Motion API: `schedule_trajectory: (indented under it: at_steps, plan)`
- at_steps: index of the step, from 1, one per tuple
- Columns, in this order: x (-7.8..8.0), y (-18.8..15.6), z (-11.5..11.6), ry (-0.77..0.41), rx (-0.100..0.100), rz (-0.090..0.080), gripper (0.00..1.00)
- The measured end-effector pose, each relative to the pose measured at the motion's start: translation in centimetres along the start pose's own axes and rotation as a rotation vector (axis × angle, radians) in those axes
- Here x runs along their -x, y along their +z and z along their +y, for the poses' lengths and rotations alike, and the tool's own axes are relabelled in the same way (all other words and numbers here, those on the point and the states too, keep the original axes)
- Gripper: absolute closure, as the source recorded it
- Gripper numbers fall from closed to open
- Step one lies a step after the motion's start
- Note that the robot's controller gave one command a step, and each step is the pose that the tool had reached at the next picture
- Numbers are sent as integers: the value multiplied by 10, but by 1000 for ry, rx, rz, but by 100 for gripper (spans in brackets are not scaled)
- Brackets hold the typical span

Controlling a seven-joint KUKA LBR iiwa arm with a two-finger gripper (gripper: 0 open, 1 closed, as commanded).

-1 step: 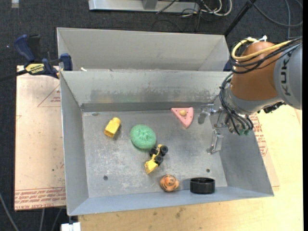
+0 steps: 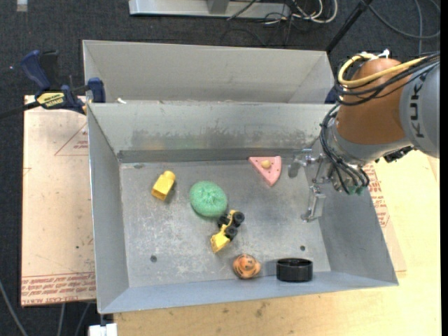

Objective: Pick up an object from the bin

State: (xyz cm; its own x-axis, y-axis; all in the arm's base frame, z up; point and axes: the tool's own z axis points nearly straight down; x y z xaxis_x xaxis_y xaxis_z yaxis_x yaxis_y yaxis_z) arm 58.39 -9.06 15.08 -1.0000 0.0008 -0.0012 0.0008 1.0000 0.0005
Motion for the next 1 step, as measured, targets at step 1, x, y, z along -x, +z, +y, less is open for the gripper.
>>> schedule_trajectory:
  at_steps: [1]
  plan:
    - [-13,48,25,5,-1,-7,0]
